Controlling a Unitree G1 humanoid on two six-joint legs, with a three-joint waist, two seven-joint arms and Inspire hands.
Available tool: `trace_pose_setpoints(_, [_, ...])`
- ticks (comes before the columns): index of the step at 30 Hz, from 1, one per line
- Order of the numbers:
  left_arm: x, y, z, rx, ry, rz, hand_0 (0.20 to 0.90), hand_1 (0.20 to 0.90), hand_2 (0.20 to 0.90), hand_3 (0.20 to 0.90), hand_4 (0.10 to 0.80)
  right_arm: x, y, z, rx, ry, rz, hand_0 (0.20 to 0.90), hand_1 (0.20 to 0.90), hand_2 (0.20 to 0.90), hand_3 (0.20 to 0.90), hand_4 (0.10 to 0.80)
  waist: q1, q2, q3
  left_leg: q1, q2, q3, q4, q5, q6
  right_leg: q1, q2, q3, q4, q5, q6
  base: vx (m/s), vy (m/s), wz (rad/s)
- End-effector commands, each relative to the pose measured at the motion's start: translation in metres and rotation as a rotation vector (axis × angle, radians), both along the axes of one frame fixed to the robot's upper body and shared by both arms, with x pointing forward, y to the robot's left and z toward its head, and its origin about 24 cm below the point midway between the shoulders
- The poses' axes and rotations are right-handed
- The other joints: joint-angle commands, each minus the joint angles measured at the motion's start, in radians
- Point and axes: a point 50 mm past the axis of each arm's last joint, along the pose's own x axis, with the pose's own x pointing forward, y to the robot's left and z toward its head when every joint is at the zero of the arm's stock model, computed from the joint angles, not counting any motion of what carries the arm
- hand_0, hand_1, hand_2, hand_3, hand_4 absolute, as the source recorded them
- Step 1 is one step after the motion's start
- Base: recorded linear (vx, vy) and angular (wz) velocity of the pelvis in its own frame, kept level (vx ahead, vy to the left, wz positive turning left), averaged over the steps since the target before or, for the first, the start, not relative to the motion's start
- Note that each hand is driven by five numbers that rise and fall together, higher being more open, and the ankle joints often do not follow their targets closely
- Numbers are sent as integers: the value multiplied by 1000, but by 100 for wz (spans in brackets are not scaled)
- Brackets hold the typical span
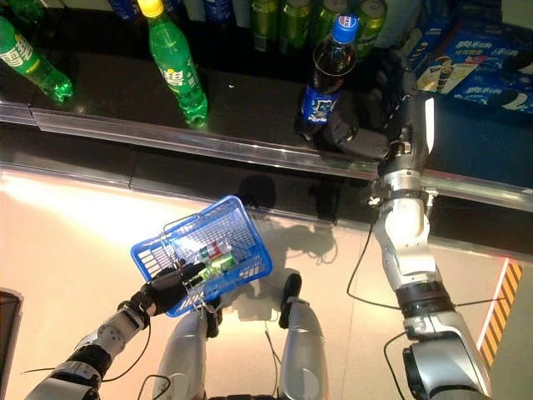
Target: Pick up the drink and place into the basket.
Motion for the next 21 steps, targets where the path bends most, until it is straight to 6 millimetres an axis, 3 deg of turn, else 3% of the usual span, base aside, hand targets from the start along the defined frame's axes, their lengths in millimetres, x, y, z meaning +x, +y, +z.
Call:
trace_pose_setpoints(1, [-26, -1, -8, -60, 4, -177, 300, 300, 300, 200, 100, -8, -15, 69, -13, -243, -41, 900, 900, 900, 900, 800, 45, 0, -78, 46, 2, 28, -21, 0, 29, 19, -68, 29, 45, -24, 104, 4, -22, 15])
trace_pose_setpoints(10, [-24, -1, -6, -52, 9, -209, 300, 300, 300, 200, 100, 9, -23, 81, 17, -157, -20, 900, 900, 900, 900, 800, 69, 1, -81, 50, -5, 15, -34, 3, 30, 24, -67, 15, 38, -23, 101, 4, -6, 4])
trace_pose_setpoints(21, [-21, -1, -5, -43, 7, -237, 300, 300, 300, 200, 100, 22, -9, 97, -32, -111, 17, 900, 900, 900, 900, 800, 90, 1, -82, 48, -14, 1, -51, 8, 32, 25, -65, 2, 28, -22, 98, 3, -1, 5])
